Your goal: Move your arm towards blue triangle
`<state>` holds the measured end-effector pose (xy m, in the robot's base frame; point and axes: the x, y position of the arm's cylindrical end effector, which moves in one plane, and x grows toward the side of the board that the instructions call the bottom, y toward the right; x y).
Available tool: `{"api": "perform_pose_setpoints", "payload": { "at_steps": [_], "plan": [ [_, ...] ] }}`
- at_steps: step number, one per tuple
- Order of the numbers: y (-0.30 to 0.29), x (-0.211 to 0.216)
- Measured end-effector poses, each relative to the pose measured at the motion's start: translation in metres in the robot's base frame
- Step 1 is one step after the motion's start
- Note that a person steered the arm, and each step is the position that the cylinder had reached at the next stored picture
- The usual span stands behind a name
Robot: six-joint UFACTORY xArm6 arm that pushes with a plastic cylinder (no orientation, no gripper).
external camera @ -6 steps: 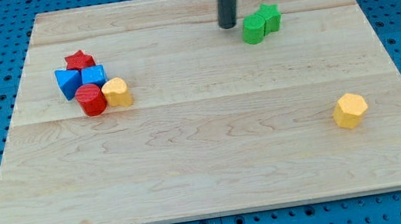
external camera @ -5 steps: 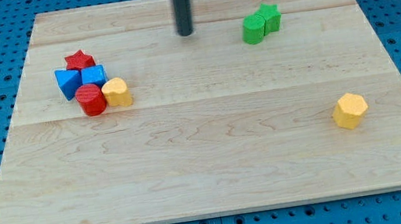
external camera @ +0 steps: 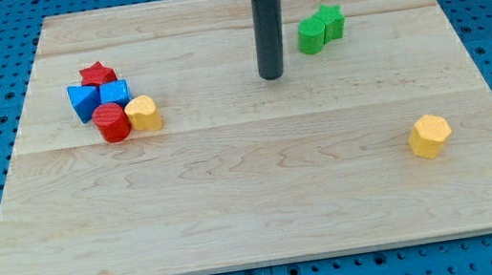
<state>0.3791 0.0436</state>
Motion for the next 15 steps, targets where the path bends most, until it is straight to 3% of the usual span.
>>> {"api": "perform_pose_setpoints", "payload": {
  "at_steps": [2, 4, 5, 6, 8, 10, 11, 12, 13, 14, 15],
  "plan": [
    [-0.088, 0.005],
    [-0.104, -0.005],
    [-0.145, -0.036],
    [-0.155, -0.035],
    [-0.096, -0.017],
    [-0.096, 0.018],
    [-0.097, 0.019],
    [-0.110, -0.018],
    [-0.147, -0.027],
    [-0.118, -0.017],
    [-0.031, 0.033]
  ]
}}
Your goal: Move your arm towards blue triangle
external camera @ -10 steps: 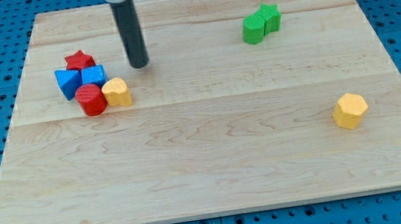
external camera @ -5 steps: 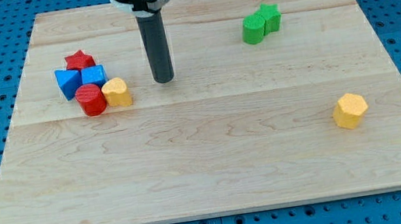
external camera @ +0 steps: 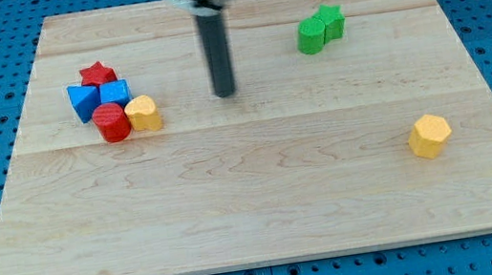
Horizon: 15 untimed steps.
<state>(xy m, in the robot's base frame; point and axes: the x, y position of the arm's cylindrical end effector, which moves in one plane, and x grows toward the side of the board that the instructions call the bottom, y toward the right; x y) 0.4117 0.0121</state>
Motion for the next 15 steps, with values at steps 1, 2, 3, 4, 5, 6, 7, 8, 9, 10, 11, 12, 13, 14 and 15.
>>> {"api": "perform_pose_setpoints", "payload": {
  "at_steps": [1, 2, 3, 4, 5, 6, 7, 8, 9, 10, 11, 12, 13, 14, 15],
  "plan": [
    [0.007, 0.094],
    [-0.048, 0.173],
    [-0.125, 0.190],
    [-0.224, 0.151],
    [-0.306, 0.106],
    [-0.317, 0.092],
    [-0.317, 0.074],
    [-0.317, 0.070],
    [-0.317, 0.052],
    [-0.317, 0.001],
    [-0.317, -0.081],
    [-0.317, -0.096],
    [-0.301, -0.093],
    [-0.273, -0.094],
    [-0.263, -0.094]
  ]
}}
